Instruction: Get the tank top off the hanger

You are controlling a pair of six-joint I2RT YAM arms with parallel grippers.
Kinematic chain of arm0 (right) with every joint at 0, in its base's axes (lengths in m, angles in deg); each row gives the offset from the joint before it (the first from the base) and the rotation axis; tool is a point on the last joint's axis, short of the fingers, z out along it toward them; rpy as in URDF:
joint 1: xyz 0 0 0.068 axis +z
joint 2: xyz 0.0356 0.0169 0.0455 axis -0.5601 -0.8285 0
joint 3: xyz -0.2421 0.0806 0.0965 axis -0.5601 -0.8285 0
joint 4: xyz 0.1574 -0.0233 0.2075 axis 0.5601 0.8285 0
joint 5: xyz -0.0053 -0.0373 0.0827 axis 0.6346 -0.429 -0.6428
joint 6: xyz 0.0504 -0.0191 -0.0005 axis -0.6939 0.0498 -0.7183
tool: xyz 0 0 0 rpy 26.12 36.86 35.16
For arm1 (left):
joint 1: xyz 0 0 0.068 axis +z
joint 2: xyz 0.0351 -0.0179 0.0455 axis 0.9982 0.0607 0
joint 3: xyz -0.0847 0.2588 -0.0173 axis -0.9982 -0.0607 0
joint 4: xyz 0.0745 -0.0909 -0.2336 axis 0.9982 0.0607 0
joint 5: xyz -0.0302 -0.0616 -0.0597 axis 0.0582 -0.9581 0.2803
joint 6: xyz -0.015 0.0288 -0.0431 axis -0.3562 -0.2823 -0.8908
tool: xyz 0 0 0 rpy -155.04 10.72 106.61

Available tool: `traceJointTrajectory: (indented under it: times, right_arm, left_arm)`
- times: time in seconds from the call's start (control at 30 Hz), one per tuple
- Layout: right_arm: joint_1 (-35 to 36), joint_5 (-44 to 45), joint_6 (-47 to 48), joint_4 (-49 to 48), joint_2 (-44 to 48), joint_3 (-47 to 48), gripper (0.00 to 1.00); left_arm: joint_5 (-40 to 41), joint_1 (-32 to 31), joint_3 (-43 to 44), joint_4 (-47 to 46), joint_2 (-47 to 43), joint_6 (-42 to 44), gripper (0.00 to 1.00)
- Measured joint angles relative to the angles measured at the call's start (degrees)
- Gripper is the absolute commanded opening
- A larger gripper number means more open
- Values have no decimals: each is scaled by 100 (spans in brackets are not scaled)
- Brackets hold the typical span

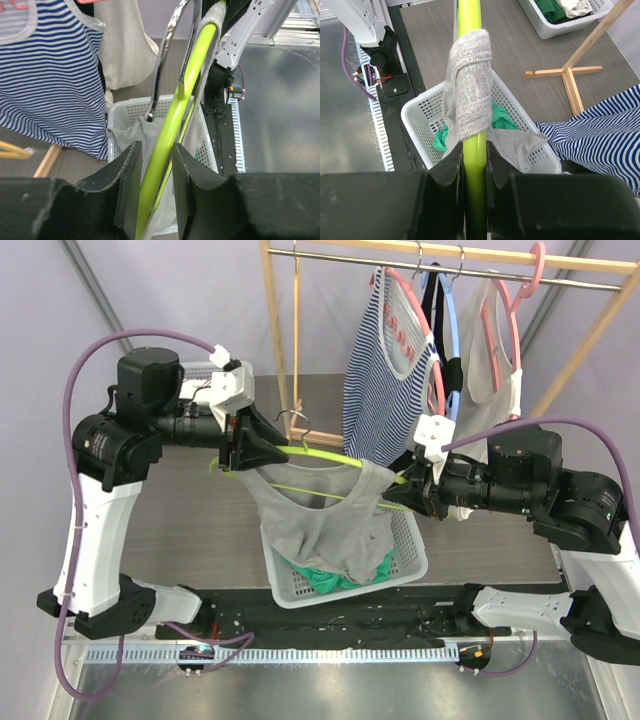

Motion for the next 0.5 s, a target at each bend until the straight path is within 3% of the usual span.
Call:
traceJointTrajectory:
  times: [0.13,0.23,0.27,0.33,0.4,0.5]
  right_arm:
    - [2,-2,4,0,-2,-9,1]
    - [2,13,9,0,-2,-15,1]
    - [2,28,7,-4,9,-33,1]
    - [-13,107,0,-26,48,-76,1]
    - [-33,201,-22,-96,138,-173,2]
    - [-4,273,-20,-361,278,-365,13]
  left_arm:
    - [-33,-85,-120,68,39,26,34]
    - [-44,-116,-125,94,61,48,20]
    - [-68,-127,-125,105,61,98,9]
    - [-170,-157,-125,125,50,201,0]
    - [-240,-205,-127,114,-11,302,0]
    - [-173,-280,-151,-74,-157,306,0]
